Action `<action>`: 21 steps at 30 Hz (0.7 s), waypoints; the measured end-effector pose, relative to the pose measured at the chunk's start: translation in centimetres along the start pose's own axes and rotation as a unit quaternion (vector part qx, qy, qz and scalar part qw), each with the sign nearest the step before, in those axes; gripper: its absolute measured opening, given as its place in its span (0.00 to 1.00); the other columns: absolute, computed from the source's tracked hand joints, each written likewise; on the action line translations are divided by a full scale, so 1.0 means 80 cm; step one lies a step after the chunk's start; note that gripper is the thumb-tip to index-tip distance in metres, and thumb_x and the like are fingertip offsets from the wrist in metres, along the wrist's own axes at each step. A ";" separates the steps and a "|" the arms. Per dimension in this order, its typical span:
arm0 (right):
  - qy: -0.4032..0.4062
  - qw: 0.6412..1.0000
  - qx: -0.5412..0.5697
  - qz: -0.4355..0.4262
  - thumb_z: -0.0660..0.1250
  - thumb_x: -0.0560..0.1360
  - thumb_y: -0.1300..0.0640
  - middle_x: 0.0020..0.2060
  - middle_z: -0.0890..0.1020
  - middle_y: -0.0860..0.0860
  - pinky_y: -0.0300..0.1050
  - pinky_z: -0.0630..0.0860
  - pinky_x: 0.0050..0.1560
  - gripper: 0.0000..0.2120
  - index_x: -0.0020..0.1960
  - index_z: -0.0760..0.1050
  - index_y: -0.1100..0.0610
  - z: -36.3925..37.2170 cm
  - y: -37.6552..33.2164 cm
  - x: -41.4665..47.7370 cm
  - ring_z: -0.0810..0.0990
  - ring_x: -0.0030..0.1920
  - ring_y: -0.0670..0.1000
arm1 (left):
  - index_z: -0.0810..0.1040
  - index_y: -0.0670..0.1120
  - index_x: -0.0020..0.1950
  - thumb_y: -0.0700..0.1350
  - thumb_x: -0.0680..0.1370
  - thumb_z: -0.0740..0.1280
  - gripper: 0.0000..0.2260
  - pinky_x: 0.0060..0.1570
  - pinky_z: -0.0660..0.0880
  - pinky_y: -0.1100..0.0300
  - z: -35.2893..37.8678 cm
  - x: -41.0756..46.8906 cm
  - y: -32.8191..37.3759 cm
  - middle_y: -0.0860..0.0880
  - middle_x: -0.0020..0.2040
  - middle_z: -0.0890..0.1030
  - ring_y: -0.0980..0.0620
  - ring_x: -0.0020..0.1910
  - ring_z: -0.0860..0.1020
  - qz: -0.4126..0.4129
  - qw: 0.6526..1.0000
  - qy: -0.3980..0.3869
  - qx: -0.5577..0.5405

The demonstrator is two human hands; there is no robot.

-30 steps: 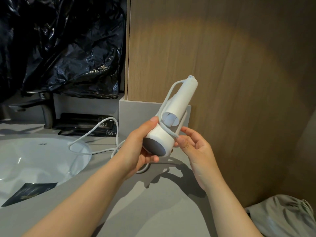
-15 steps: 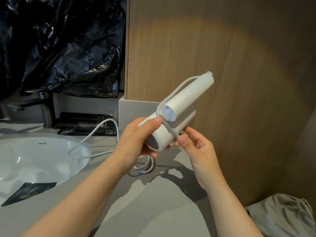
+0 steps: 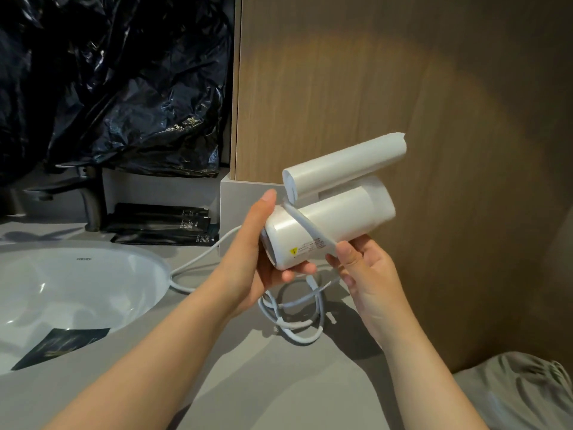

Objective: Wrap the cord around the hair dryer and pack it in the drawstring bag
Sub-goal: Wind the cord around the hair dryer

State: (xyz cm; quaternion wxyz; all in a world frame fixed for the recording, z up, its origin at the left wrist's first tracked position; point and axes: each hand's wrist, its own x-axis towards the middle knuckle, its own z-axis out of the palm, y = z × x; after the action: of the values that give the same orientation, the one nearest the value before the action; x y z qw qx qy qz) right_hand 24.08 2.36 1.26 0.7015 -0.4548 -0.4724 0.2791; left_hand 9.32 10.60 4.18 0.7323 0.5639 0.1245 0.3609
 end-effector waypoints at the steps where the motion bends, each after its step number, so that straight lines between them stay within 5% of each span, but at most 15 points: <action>1: 0.011 1.000 0.007 -0.003 0.76 0.60 0.42 0.54 0.84 0.48 0.36 0.78 0.51 0.31 0.60 0.75 0.52 0.002 -0.001 0.000 0.82 0.57 0.48 | 0.76 0.44 0.63 0.66 0.71 0.65 0.31 0.22 0.73 0.64 -0.001 0.001 0.000 0.42 0.45 0.83 0.46 0.33 0.82 0.016 0.999 0.013 0.025; 4: 0.028 0.999 0.010 -0.016 0.72 0.65 0.51 0.52 0.85 0.45 0.36 0.79 0.50 0.22 0.59 0.75 0.50 0.004 -0.001 0.000 0.82 0.56 0.46 | 0.73 0.47 0.62 0.59 0.66 0.77 0.31 0.30 0.78 0.60 -0.003 0.002 -0.004 0.46 0.52 0.81 0.50 0.42 0.85 0.079 0.986 0.064 0.134; 8: 0.045 0.999 -0.006 -0.026 0.71 0.64 0.49 0.50 0.85 0.44 0.33 0.78 0.43 0.24 0.59 0.75 0.50 0.005 -0.003 -0.001 0.84 0.50 0.44 | 0.75 0.49 0.57 0.60 0.63 0.76 0.28 0.34 0.80 0.60 -0.009 0.004 -0.009 0.49 0.50 0.81 0.55 0.44 0.83 0.105 0.970 0.104 0.193; 12: 0.033 0.999 0.013 -0.029 0.71 0.63 0.47 0.50 0.85 0.43 0.35 0.76 0.33 0.23 0.57 0.75 0.49 0.006 -0.008 -0.003 0.79 0.41 0.52 | 0.78 0.46 0.56 0.64 0.67 0.72 0.27 0.27 0.75 0.63 -0.006 0.005 -0.005 0.44 0.42 0.82 0.50 0.33 0.80 0.035 0.995 0.072 0.062; 15: 0.023 0.999 0.020 -0.034 0.71 0.63 0.47 0.51 0.84 0.44 0.39 0.79 0.37 0.24 0.58 0.76 0.51 0.004 -0.010 -0.004 0.82 0.40 0.51 | 0.79 0.46 0.50 0.66 0.69 0.64 0.25 0.21 0.72 0.65 -0.001 0.001 -0.001 0.41 0.34 0.80 0.50 0.25 0.74 -0.041 0.997 0.064 -0.018; 21: 0.039 0.998 0.003 -0.042 0.70 0.66 0.52 0.44 0.85 0.45 0.41 0.81 0.38 0.19 0.55 0.77 0.54 0.000 -0.008 -0.004 0.82 0.40 0.48 | 0.77 0.46 0.53 0.67 0.70 0.64 0.26 0.24 0.75 0.63 -0.007 0.006 0.000 0.44 0.37 0.80 0.49 0.28 0.77 0.006 0.995 0.074 0.069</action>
State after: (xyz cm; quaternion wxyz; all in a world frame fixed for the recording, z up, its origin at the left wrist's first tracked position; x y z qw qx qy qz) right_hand 23.92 1.82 1.68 0.7320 -0.4428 -0.4623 0.2331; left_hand 9.34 11.35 4.12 0.6778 0.5857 0.1998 0.3969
